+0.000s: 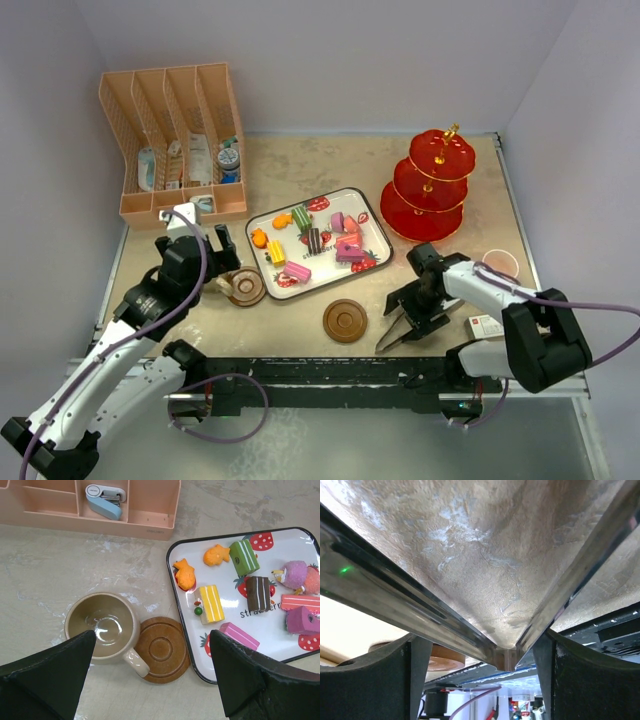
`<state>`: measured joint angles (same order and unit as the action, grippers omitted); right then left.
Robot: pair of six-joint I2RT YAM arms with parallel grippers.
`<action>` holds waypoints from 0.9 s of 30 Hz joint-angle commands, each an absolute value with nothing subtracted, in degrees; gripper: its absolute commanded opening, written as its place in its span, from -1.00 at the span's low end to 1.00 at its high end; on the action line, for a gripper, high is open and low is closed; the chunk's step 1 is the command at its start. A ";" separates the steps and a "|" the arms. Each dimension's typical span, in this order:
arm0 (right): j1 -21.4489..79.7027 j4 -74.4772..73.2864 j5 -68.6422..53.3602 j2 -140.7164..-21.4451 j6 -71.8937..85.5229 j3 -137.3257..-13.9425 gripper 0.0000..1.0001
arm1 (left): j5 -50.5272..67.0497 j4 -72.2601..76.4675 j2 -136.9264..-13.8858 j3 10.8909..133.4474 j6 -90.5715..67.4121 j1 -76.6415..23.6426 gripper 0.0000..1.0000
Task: Serve the afternoon tea
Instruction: Pick up the clamp from the center of the board.
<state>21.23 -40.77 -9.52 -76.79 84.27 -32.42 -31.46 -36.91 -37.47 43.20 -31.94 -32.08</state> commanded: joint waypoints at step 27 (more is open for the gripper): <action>21.01 -49.34 2.48 -65.92 83.44 -34.94 0.05 | -31.82 -34.61 -36.73 43.15 -31.98 -32.34 0.86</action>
<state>21.23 -43.97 -2.39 -67.85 87.00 -30.65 -31.57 -36.91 -37.10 43.22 -31.92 -32.08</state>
